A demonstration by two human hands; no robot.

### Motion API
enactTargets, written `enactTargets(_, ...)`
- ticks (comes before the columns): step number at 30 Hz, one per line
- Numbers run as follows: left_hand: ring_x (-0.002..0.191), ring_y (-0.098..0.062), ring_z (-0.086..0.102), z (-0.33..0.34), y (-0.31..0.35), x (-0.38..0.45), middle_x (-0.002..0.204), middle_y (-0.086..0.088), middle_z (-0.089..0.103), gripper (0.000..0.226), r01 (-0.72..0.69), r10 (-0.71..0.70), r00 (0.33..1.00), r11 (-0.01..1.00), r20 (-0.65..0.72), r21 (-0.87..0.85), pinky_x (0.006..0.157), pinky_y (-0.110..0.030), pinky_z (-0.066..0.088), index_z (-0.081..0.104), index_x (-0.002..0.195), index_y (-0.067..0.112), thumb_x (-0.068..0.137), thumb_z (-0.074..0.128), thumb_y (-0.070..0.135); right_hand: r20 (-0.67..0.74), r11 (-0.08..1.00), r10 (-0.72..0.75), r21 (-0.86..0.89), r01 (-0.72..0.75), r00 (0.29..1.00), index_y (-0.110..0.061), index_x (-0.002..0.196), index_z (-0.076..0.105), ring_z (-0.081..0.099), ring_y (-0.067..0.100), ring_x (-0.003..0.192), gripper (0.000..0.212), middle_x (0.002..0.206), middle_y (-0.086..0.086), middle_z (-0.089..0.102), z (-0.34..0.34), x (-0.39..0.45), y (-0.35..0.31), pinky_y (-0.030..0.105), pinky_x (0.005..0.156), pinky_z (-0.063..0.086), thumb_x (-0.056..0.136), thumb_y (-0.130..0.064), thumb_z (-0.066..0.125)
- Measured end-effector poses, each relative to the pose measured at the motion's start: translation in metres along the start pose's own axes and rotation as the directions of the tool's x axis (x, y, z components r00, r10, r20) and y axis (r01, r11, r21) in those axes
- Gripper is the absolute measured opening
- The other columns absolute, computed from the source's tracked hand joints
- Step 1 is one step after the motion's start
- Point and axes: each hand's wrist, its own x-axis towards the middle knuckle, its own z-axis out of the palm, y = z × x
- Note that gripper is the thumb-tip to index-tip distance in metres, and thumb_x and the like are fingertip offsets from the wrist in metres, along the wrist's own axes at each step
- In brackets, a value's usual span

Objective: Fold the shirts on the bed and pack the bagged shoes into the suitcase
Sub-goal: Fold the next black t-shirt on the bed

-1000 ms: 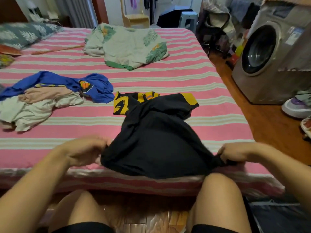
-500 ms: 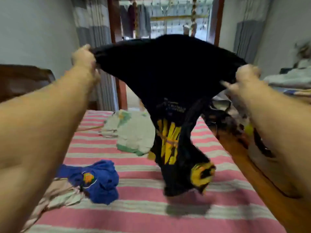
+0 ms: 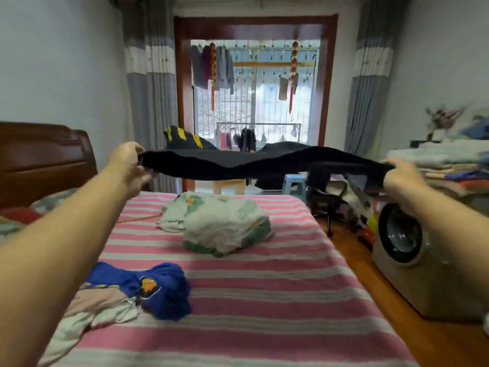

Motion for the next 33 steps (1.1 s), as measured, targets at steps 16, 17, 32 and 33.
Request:
enactTargets(16,0.07,-0.031,0.059,-0.271,-0.359,-0.233,0.103,-0.027,0.064,0.033,0.65,-0.482,0.753,0.654,-0.448,0.388,0.036,-0.02,0.049,0.064,0.121,-0.006,0.094,0.048,-0.015,0.121,0.611,0.79,-0.097,-0.785,0.6,-0.006,0.1,0.069,0.057,0.027,0.075,0.041,0.106,0.023,0.063,-0.041,-0.314,0.323,0.026,0.049,0.054,0.09,0.021,0.04)
enactTargets(17,0.063,-0.029,0.059,-0.272,-0.36,-0.237,0.1,-0.028,0.065,0.037,0.61,-0.436,0.79,0.624,-0.431,0.488,0.036,-0.017,0.048,0.065,0.119,-0.006,0.091,0.046,-0.019,0.119,0.584,0.805,0.014,-0.812,0.581,-0.006,0.101,0.066,0.056,0.025,0.078,0.032,0.102,0.018,0.06,-0.042,-0.318,0.321,0.027,0.059,0.056,0.092,0.015,0.045)
enactTargets(32,0.091,-0.042,0.06,-0.277,-0.349,-0.243,0.104,-0.02,0.065,0.026,-0.121,-0.152,0.982,-0.049,0.112,0.992,0.075,-0.045,0.051,0.076,0.093,0.009,0.075,0.067,-0.008,0.058,0.478,0.389,-0.866,-0.148,0.92,-0.017,0.09,0.061,0.046,0.041,0.118,0.013,0.135,0.019,0.048,-0.051,-0.337,0.325,0.049,0.098,0.046,0.086,-0.007,0.068)
enactTargets(33,0.092,-0.042,0.057,-0.271,-0.356,-0.249,0.104,-0.018,0.062,0.026,-0.274,-0.119,0.958,-0.094,0.262,0.957,0.074,-0.047,0.053,0.075,0.096,0.01,0.074,0.072,-0.004,0.17,0.451,0.216,-0.891,0.056,0.962,-0.016,0.097,0.067,0.047,0.041,0.119,0.02,0.135,0.02,0.05,-0.045,-0.342,0.328,0.05,0.095,0.047,0.081,-0.007,0.073)
